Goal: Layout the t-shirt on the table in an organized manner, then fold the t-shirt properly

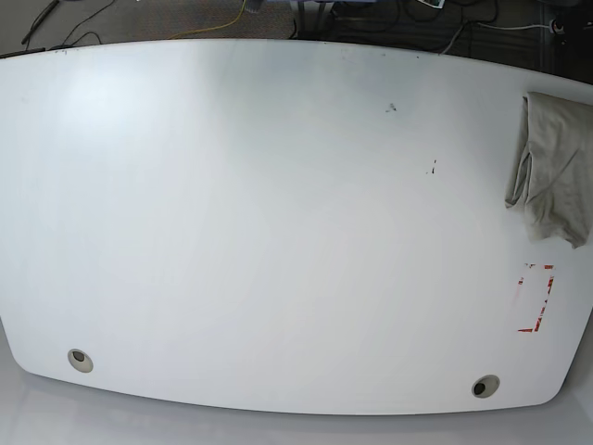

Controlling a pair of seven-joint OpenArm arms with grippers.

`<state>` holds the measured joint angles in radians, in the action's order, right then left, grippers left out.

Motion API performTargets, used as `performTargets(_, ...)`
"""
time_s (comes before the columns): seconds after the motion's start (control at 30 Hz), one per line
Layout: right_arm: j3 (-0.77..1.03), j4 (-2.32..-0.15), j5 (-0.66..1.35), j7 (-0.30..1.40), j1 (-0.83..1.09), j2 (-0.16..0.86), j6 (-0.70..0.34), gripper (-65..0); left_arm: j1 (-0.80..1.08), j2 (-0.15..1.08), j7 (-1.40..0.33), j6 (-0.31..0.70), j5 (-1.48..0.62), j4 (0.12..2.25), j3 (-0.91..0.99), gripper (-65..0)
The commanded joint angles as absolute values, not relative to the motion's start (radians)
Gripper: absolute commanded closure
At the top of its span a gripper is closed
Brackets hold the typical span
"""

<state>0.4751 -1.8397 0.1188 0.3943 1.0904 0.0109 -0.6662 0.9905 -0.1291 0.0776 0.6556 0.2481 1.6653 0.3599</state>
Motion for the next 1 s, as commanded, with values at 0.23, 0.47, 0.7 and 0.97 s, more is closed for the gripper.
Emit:
performTargets(0.23,0.426,-1.620,0.122,0.386,1.021,0.022,-0.670,0.0,0.897,-0.102,0.091,0.659,0.248,1.461,0.400,0.0)
performTargets(0.47,0.386,-1.466,0.033,0.381,0.921,0.022,-0.670,0.0,0.800,-0.038,0.091,0.659,0.248,1.248,0.395,0.0)
performTargets(0.7,0.384,-1.279,-0.018,0.337,0.812,0.019,-0.671,0.0,0.704,0.012,0.093,0.657,0.248,1.047,0.395,0.0)
performTargets(0.97,0.383,-0.998,-0.018,0.282,0.670,0.051,-0.668,0.0,0.565,0.065,0.096,0.657,0.248,0.774,0.392,0.0)
